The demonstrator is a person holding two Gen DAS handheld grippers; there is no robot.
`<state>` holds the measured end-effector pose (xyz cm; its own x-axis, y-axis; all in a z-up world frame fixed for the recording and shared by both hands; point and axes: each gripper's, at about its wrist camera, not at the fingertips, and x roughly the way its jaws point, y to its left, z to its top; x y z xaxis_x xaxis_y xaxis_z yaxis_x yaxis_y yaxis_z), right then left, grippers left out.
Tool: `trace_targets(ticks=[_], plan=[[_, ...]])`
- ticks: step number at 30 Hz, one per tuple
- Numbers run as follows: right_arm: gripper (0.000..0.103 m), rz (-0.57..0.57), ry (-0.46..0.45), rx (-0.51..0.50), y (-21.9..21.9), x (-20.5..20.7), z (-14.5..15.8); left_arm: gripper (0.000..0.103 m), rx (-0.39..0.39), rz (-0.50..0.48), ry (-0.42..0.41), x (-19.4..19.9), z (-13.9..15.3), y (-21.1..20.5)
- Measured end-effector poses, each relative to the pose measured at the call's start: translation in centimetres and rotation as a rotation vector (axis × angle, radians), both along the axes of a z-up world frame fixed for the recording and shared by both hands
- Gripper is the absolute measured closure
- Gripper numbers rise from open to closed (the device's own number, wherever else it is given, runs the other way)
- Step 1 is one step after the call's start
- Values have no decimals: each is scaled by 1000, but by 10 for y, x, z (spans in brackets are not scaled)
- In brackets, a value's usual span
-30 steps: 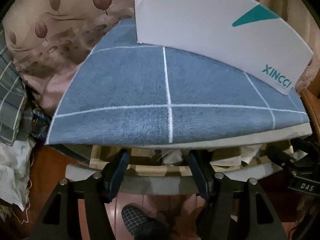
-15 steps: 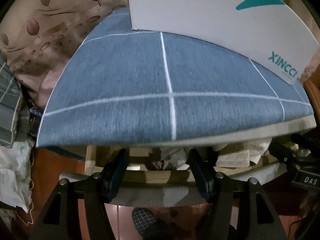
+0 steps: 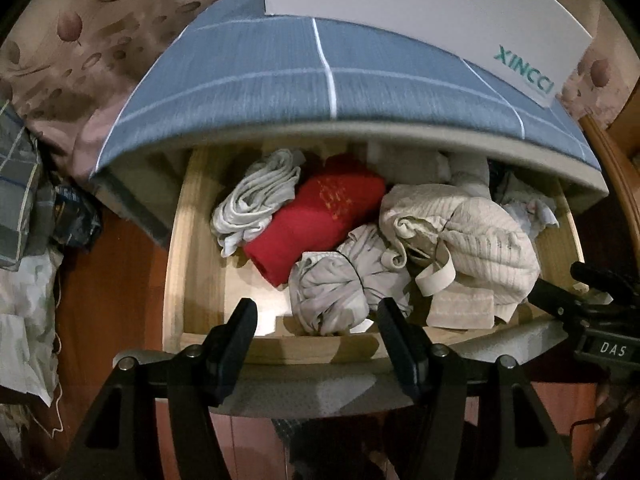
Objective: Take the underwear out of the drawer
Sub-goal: 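Move both grippers forward over the open drawer of rolled clothes, then lower the left gripper to the pale grey folded sock while the right gripper lowers to the grey knit roll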
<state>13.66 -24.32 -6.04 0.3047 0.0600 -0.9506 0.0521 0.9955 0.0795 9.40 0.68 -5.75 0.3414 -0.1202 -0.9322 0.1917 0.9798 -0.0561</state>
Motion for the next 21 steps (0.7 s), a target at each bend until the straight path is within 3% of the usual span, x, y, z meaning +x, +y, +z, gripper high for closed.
trace_targets(ticks=[11,21], plan=[[1,-2,66,10,-10,-20,-4,39,0,-1,14,-32,-5,12],[1,-4,116,24,-4,15,-17,39,3,0,30,-44,-3,7]])
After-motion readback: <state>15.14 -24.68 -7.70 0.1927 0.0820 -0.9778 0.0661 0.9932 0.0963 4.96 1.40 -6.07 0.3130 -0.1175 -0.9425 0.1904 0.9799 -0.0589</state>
